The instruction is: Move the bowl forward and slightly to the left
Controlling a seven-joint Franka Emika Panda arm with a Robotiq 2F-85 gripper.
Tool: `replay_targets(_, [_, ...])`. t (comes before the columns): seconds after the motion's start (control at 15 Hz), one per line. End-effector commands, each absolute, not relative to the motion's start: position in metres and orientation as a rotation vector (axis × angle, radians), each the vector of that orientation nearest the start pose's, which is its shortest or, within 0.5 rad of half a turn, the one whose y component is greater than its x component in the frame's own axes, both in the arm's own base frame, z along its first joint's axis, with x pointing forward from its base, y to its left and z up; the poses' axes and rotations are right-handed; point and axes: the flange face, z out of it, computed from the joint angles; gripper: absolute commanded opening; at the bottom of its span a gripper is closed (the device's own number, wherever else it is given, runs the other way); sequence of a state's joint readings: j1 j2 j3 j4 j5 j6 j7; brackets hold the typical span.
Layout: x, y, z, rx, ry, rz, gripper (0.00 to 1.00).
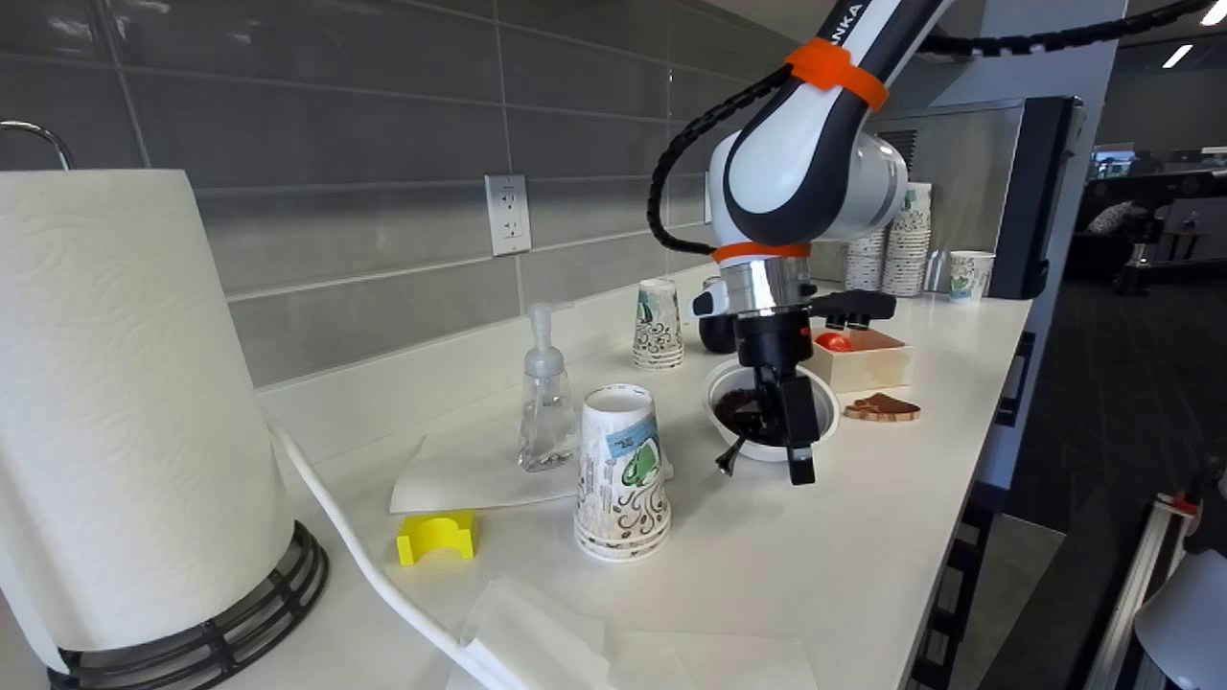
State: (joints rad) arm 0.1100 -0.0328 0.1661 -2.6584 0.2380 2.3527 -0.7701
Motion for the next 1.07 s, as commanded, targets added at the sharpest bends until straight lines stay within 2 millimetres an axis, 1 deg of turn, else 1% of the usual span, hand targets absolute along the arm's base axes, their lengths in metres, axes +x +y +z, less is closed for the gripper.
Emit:
replay_targets(0.0, [0.362,0.098,0.242,-2.661,-1.123,0.261,1.0])
replay_targets(0.27, [0.369,0.088,0.253,-2.666,-1.023,0.189,1.0])
replay_targets(0.6, [0.377,0.076,0.266,-2.695,-0.94,0.149,1.0])
replay_targets(0.8, [0.377,0.07,0.28,-2.74,-0.867,0.126,1.0])
replay_targets(1.0, [0.375,0.069,0.297,-2.792,-0.781,0.076,1.0])
